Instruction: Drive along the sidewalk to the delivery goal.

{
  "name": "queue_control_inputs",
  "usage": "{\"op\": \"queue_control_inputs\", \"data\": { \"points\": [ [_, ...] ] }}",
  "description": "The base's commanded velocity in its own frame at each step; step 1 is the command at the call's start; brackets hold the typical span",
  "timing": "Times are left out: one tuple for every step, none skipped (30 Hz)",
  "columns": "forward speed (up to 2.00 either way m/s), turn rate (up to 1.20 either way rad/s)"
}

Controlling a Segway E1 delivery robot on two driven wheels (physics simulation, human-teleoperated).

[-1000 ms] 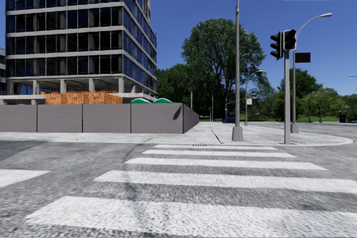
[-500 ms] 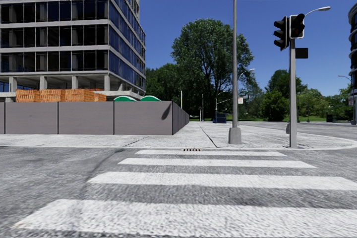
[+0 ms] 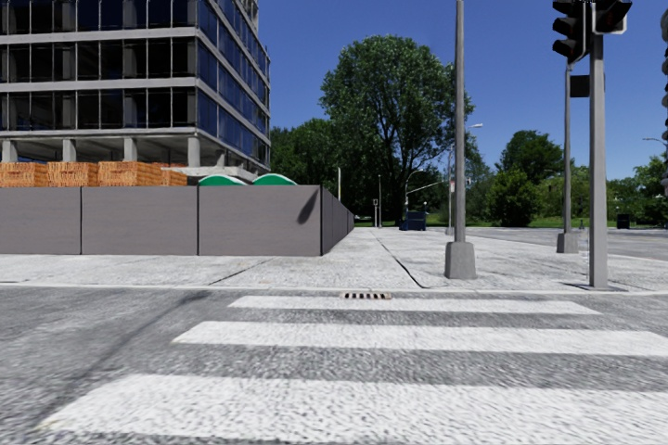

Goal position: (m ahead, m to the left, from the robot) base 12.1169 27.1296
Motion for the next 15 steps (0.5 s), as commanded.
{"op": "queue_control_inputs", "data": {
  "points": [
    [2.0,0.0],
    [2.0,0.0],
    [2.0,0.0],
    [2.0,0.0],
    [2.0,0.0],
    [2.0,0.0],
    [2.0,0.0],
    [2.0,0.0],
    [2.0,0.0],
    [2.0,0.0],
    [2.0,0.0],
    [2.0,0.0],
    [2.0,0.0],
    [2.0,0.0],
    [2.0,0.0]
  ]
}}
